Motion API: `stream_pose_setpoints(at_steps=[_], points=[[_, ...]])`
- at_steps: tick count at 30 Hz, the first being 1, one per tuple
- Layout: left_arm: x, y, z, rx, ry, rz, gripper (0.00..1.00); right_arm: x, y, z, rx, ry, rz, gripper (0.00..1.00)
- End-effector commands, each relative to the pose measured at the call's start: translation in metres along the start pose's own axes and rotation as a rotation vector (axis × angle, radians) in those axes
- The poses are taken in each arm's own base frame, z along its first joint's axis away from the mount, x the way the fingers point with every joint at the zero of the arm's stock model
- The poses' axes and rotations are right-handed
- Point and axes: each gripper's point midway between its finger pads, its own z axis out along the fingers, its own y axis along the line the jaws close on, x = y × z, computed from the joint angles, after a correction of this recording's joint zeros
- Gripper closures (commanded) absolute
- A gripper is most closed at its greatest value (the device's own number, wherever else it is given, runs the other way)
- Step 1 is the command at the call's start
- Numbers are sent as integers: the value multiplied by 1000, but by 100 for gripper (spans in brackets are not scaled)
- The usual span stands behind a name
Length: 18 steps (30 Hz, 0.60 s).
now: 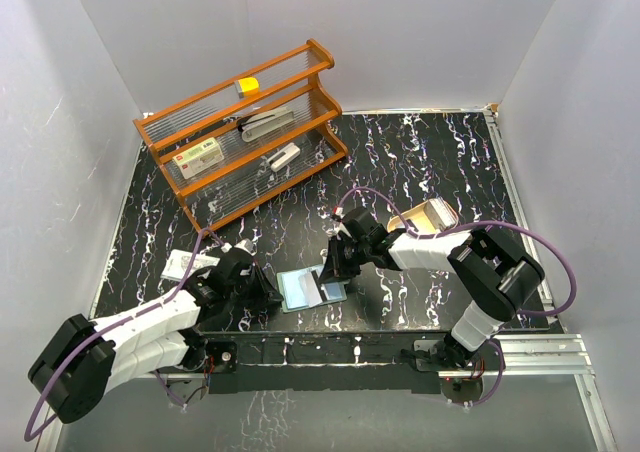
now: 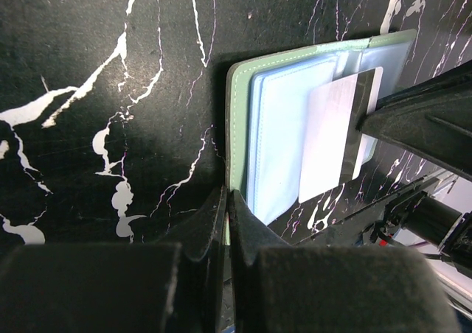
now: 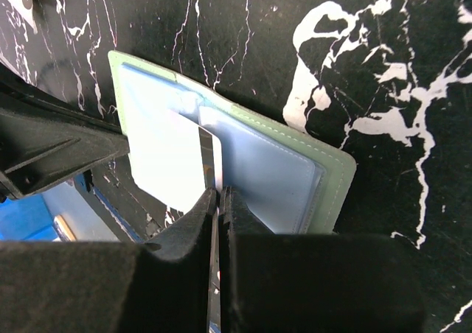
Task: Put the credit cards into the card holder
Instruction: Insert the credit card into the card holder.
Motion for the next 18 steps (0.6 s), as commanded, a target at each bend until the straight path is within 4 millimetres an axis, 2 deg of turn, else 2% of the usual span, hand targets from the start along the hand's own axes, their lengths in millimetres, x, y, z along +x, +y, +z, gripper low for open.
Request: stream_pose_setpoints(at_steps=[1, 8, 13, 18], points=[[6, 17, 2, -63, 20, 2, 100, -15, -3, -1, 34, -88, -6, 100], [6, 10, 5, -42, 32, 3, 100, -23, -3, -1, 46, -128, 17, 100], [5, -1, 4, -1, 37, -13, 100, -22, -6, 0, 47, -136, 36, 100], [6, 2, 4, -6, 33, -21, 100, -22, -3, 1, 26, -144, 54, 100]])
